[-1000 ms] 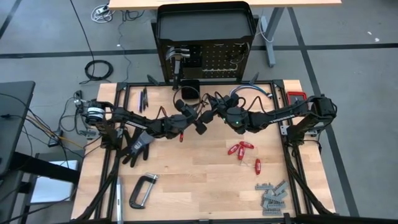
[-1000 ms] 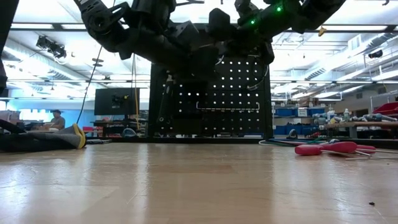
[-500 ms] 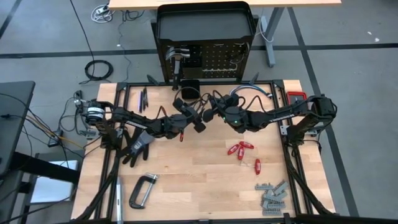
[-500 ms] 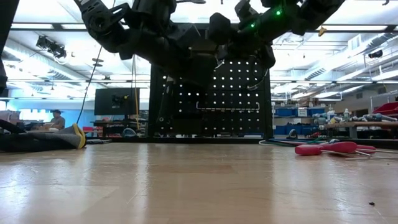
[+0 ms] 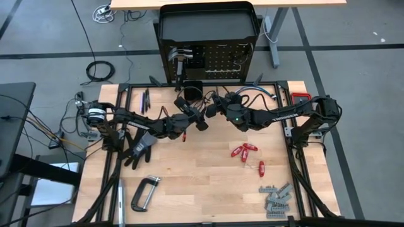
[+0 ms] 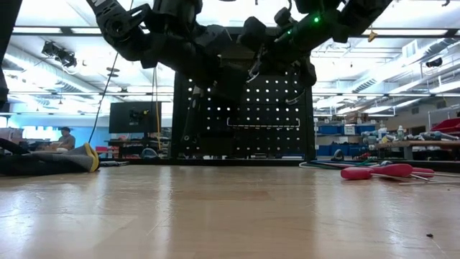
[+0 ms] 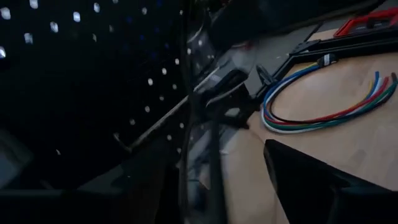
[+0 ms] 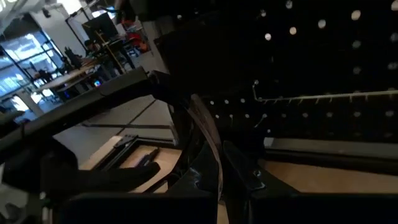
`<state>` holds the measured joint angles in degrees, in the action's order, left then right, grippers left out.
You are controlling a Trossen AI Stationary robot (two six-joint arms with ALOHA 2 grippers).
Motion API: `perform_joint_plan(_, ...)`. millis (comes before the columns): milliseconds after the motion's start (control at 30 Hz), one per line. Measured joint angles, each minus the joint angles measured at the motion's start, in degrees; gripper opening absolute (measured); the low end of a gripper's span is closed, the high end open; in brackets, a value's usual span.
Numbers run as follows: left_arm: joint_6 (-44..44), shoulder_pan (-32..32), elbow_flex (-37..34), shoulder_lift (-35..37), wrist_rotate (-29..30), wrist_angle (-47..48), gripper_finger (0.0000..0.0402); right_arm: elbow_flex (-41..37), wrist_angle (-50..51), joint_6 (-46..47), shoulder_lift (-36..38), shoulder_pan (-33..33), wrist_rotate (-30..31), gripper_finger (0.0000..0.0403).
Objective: Hang tools onto peg board
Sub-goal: Hang the safety goggles on the peg board
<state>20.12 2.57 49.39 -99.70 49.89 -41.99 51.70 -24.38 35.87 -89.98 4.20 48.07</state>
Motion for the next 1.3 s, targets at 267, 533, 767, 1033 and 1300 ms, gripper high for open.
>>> perform_joint_plan(267, 4.8, 0.8, 0.0, 0.0, -0.2, -0.2, 0.0273, 0.0, -0.1, 2.6, 0.0, 0.9, -2.1, 0.0014)
perform_joint_plan(533, 2.5, 1.1, 0.0, 0.0, -0.9, 0.5, 0.0272, 0.0, 1.2, 2.7, 0.0, 0.1, -1.1, 0.0014)
perform_joint_plan(767, -2.2, 1.1, 0.0, 0.0, -2.0, 1.2, 0.0238, 0.0, 1.1, 2.9, 0.0, -0.1, -1.3, 0.0014)
perform_joint_plan(1033, -2.6, 1.1, 0.0, 0.0, -2.0, 1.6, 0.0219, 0.0, 1.1, 2.9, 0.0, -0.3, -1.6, 0.0016)
perform_joint_plan(1300, -4.3, 1.1, -0.1, 0.0, -2.2, 1.0, 0.0207, 0.0, 1.0, 1.5, 0.0, -0.5, -1.7, 0.0019)
